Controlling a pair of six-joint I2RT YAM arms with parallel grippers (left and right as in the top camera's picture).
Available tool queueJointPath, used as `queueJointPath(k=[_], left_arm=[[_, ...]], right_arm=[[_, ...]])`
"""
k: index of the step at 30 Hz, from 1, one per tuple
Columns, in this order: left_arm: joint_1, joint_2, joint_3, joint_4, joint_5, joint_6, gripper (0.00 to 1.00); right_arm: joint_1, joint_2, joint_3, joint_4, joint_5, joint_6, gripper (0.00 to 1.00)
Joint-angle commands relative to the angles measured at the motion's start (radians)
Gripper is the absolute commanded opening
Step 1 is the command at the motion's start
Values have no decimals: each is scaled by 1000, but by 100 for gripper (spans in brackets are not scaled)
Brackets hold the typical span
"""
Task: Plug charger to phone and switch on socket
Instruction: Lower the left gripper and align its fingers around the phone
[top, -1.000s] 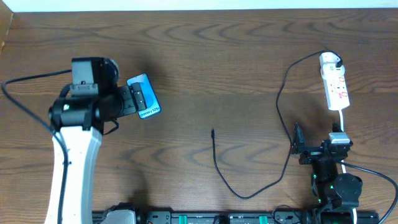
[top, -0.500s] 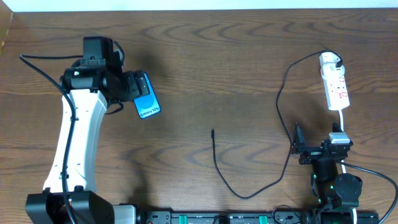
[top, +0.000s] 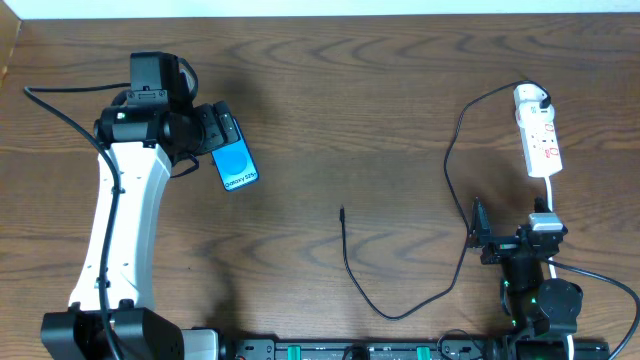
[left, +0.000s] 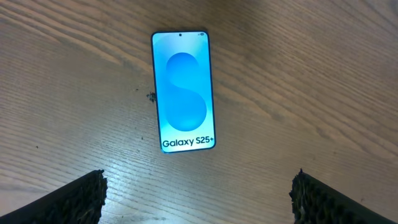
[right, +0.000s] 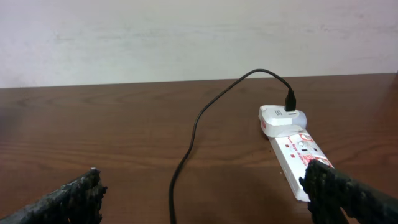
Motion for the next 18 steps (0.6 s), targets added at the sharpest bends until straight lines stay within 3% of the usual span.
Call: queueJointPath(k=[1, 18], left_arm=[[3, 6, 18, -1, 0, -5, 95], [3, 104, 109, -12, -23, -76, 95]], right_arm=[[19, -6, -1, -3, -6, -11, 99], [19, -6, -1, -3, -6, -11, 99]])
